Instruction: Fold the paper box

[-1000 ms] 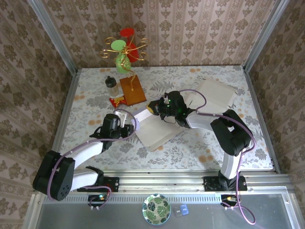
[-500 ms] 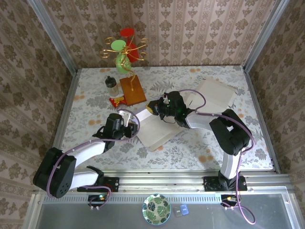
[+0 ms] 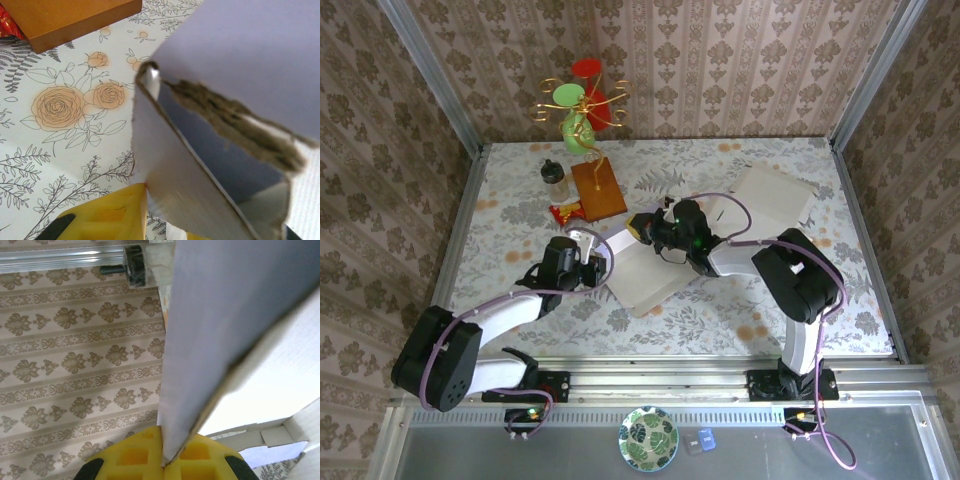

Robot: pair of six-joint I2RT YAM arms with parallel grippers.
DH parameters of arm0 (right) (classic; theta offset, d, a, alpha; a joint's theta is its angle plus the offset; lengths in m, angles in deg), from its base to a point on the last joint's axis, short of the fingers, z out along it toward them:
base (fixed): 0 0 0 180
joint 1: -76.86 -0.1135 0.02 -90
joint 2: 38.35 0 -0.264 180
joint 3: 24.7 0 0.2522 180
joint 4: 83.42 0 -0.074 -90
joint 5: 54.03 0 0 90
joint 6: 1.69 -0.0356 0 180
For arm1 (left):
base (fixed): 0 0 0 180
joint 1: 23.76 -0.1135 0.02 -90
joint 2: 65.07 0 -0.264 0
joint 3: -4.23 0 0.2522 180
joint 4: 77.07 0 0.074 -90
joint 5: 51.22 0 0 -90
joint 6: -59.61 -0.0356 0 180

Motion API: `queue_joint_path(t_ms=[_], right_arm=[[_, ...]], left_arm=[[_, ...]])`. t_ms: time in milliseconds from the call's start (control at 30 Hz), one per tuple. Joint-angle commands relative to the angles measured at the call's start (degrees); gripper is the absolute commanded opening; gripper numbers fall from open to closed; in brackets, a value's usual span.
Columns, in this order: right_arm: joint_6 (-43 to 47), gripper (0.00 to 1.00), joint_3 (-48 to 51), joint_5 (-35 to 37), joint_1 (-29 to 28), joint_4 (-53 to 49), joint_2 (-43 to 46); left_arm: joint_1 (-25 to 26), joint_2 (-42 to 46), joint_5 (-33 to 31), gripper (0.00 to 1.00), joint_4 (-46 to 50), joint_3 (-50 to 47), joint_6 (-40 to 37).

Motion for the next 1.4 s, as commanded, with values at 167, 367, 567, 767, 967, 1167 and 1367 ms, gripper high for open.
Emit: queue_joint_path(t_ms=[167, 367, 567, 767, 967, 1167, 1367], right_arm=[[-1.33, 0.0, 1.47, 2.35, -2.27, -1.17, -3.33], [-1.45, 0.0, 1.85, 3.09, -2.8, -1.02, -3.11], [-2.04, 0.0, 2.34, 3.8, -3.07, -0.39, -2.91], [-2.31, 0.0, 2.24, 3.98, -3.25, -0.73, -2.63], [-2.45, 0.0, 1.84, 4.7, -3.6, -2.41, -1.86], [-1.67, 0.26, 2.08, 6.84, -3.57, -6.34, 1.56], [3.45, 0.56, 0.83, 7.02, -2.32, -13.94, 7.98]], left_arm=[[1.61, -2.09, -3.11, 0.25, -1.65, 3.01, 2.68], [3.08, -3.92, -6.94, 0.25, -1.64, 4.49, 4.83], [4.52, -5.35, -10.85, 0.22, -0.72, 5.61, 6.19], [5.37, -7.11, -13.18, 0.16, -0.6, 6.44, 8.47], [6.69, -8.86, -16.95, 0.01, 0.73, 8.35, 11.52], [7.27, -9.22, -21.03, 0.0, 3.31, 9.84, 13.02], [6.58, -8.98, -20.0, 0.0, 4.47, 10.51, 10.71]])
